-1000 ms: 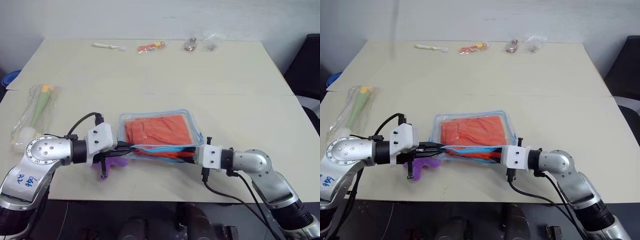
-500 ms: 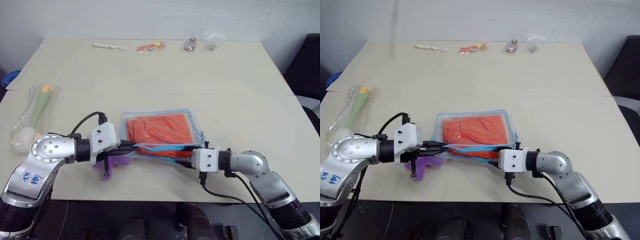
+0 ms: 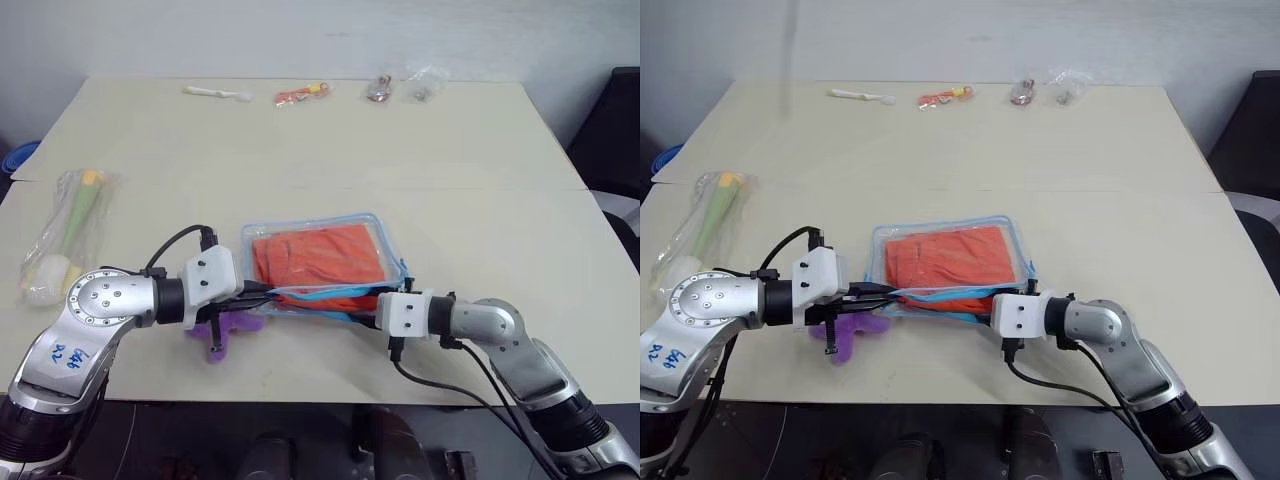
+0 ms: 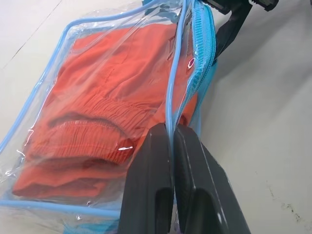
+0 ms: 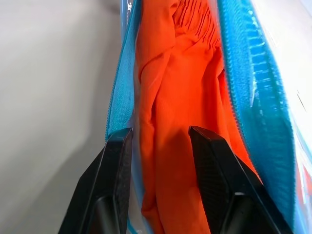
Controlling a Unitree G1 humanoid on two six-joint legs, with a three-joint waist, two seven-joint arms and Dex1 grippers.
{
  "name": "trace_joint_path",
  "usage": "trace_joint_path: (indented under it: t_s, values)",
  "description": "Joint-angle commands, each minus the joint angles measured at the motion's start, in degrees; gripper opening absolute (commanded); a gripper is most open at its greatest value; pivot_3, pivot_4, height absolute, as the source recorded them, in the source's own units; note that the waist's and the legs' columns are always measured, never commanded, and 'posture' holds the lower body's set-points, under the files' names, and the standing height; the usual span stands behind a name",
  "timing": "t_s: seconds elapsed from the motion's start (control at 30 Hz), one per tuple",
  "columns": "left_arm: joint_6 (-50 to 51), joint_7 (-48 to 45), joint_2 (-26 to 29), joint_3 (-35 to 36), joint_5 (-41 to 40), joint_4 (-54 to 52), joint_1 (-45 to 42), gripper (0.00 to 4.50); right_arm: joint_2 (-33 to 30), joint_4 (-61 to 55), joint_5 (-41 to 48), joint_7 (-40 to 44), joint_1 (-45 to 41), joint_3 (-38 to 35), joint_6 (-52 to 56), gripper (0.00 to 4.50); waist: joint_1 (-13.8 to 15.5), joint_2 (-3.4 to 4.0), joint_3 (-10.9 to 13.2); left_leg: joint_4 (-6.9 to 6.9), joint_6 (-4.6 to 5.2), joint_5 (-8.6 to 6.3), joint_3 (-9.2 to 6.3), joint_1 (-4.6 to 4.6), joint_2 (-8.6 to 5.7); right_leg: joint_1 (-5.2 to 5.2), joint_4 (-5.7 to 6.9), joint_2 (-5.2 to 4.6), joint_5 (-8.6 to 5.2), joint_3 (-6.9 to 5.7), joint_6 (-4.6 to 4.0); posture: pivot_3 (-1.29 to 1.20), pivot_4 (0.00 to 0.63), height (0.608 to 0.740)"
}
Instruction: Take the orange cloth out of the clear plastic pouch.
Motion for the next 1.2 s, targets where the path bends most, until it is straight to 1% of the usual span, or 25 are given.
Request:
trace_joint_path:
  t_s: [0.03,0.2,0.3,0.43,0.7,0.93,1.2]
  values:
    - [-0.11,0.5,-0.35,0.46,-0.47,-1.99,-1.0,0.12,0.94,1.21,-2.61,-1.56,-1.51,1.12,-2.62,1.89,-0.12,0.0,0.0,0.0,0.0,0.0,0.0,0.0,0.0,0.0,0.0,0.0,0.0,0.0,0.0,0.0,0.15,0.74]
    - [0.14,0.72,-0.55,0.16,-0.53,-2.18,-1.14,0.12,3.85,4.03,-7.06,-4.51,-4.45,2.91,-3.58,1.89,-0.95,0.0,0.0,0.0,0.0,0.0,0.0,-0.01,0.01,0.0,0.01,0.0,0.0,0.0,0.0,0.0,0.15,0.74]
    - [0.25,0.84,-0.7,-0.01,-0.54,-2.25,-1.21,0.12,4.58,6.49,-10.93,-6.02,-6.42,4.85,-5.81,1.89,-1.11,0.0,0.0,0.0,-0.02,0.01,0.0,0.0,0.02,-0.01,0.02,0.0,0.0,0.0,0.0,0.0,0.15,0.74]
    - [0.42,1.07,-0.91,-0.15,-0.53,-2.43,-1.17,0.12,5.73,7.95,-13.51,-7.02,-7.75,6.65,-7.28,1.89,-1.16,0.0,0.0,0.0,-0.03,0.01,0.0,0.01,0.03,-0.01,0.02,0.01,0.0,0.0,-0.01,0.0,0.15,0.74]
    - [0.41,1.46,-1.18,-0.53,-0.45,-2.47,-1.31,0.12,8.65,13.58,-21.77,-13.89,-10.48,8.2,-8.06,1.89,-1.33,-0.02,-0.02,0.0,-0.04,0.02,-0.01,0.01,0.04,0.0,0.03,0.0,-0.01,0.01,-0.01,0.0,0.15,0.74]
    - [0.28,1.65,-1.12,-0.77,-0.26,-2.57,-1.24,0.12,11.06,18.01,-25.12,-18.14,-11.87,8.88,-8.66,1.89,-1.54,-0.02,-0.02,0.0,-0.04,0.02,-0.02,0.01,0.04,0.0,0.03,0.0,-0.01,0.01,-0.01,0.0,0.15,0.74]
    - [0.09,1.61,-1.14,-0.89,-0.09,-2.35,-1.59,0.12,12.26,20.29,-25.18,-19.0,-11.71,9.64,-8.98,1.89,-2.32,-0.03,-0.04,-0.01,-0.06,0.04,-0.06,0.03,0.05,0.02,0.05,0.0,-0.01,0.01,-0.02,0.0,0.15,0.74]
